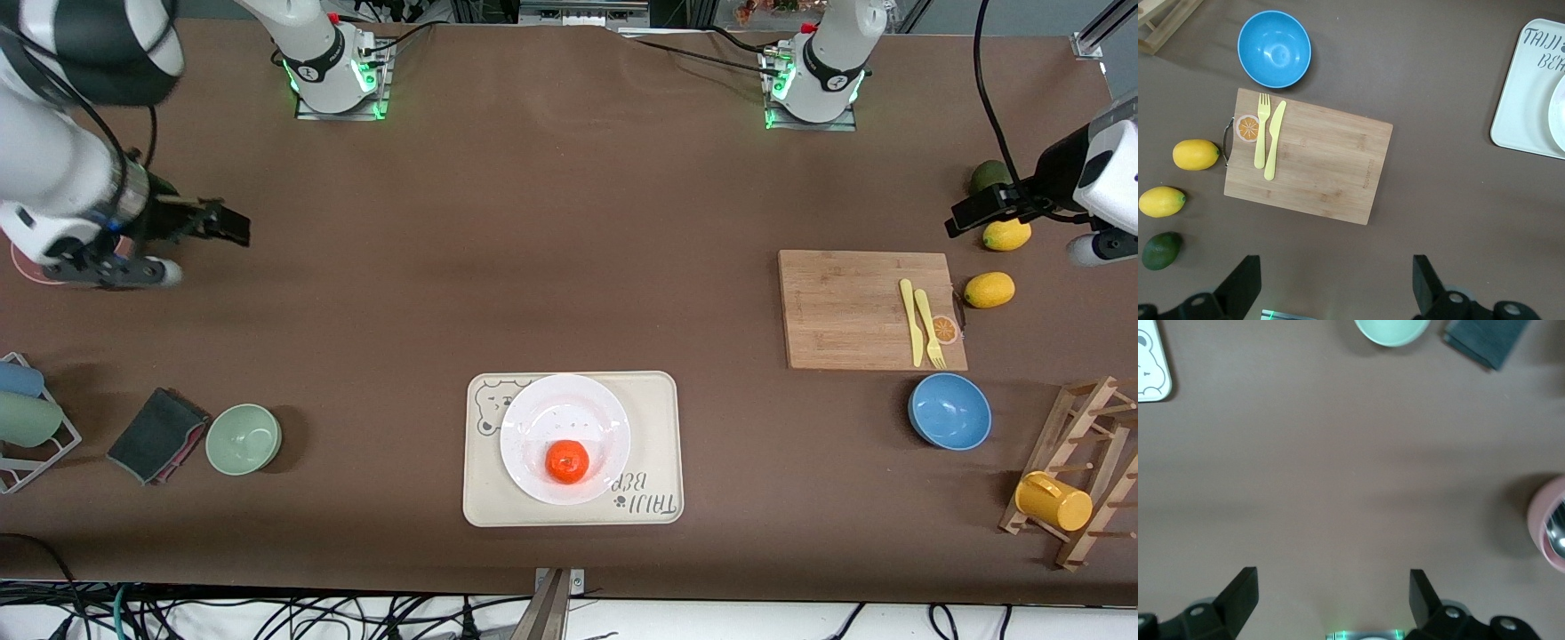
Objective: Place orange and plate with both arms
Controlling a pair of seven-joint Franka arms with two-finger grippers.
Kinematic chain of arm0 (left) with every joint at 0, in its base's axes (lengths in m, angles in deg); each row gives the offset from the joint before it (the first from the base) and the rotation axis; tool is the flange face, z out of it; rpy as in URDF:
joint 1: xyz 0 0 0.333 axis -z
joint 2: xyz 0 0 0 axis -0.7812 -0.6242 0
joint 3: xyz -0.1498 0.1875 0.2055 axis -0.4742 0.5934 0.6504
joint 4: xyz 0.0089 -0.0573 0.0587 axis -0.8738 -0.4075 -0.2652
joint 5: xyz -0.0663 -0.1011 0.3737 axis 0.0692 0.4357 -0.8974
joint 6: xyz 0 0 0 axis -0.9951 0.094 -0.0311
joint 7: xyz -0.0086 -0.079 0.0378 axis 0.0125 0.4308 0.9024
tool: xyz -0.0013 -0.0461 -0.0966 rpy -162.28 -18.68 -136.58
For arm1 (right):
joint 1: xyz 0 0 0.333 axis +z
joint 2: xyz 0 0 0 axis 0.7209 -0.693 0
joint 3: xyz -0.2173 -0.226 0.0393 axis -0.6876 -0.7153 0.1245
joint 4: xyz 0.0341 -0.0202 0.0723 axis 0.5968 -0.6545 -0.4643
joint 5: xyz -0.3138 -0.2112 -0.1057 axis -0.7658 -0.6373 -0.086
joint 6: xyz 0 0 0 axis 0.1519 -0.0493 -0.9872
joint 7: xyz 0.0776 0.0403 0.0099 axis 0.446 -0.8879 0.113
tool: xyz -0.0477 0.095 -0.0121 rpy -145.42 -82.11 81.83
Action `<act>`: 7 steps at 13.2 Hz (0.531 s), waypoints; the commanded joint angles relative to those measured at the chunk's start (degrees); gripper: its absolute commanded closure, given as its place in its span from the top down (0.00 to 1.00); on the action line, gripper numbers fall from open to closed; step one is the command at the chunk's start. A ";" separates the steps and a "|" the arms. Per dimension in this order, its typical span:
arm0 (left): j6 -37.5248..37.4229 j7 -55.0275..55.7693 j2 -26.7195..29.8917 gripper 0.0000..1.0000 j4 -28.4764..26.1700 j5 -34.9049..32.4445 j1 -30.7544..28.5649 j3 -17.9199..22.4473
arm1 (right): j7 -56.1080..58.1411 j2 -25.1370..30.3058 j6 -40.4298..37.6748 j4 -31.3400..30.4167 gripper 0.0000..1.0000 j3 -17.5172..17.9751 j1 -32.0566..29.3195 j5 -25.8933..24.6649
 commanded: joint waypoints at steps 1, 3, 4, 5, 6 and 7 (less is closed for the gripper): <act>0.56 -0.46 0.26 1.00 -0.29 0.66 -0.01 -0.01 | -0.27 3.07 -2.26 0.71 1.00 1.12 -4.03 -0.37; 0.82 -0.46 0.17 1.00 -0.29 0.74 -0.01 -0.01 | 5.14 4.14 -5.49 0.89 1.00 0.68 -5.35 -0.46; 0.83 -0.46 0.17 1.00 -0.29 0.74 -0.10 -0.01 | 8.32 3.96 -6.91 0.97 1.00 -0.02 -5.61 -0.46; 1.09 -0.46 0.17 1.00 -0.21 0.74 -0.10 -0.01 | 9.30 3.87 -6.66 0.97 1.00 -0.37 -6.23 -0.55; 1.79 -0.46 0.17 1.00 -0.21 0.74 -0.10 -0.01 | 9.23 3.79 -6.13 0.97 1.00 -0.38 -6.84 -0.29; 2.23 -0.46 -0.01 1.00 -0.21 0.74 0.08 -0.01 | 9.23 3.61 -4.74 0.97 1.00 -0.46 -6.93 -0.11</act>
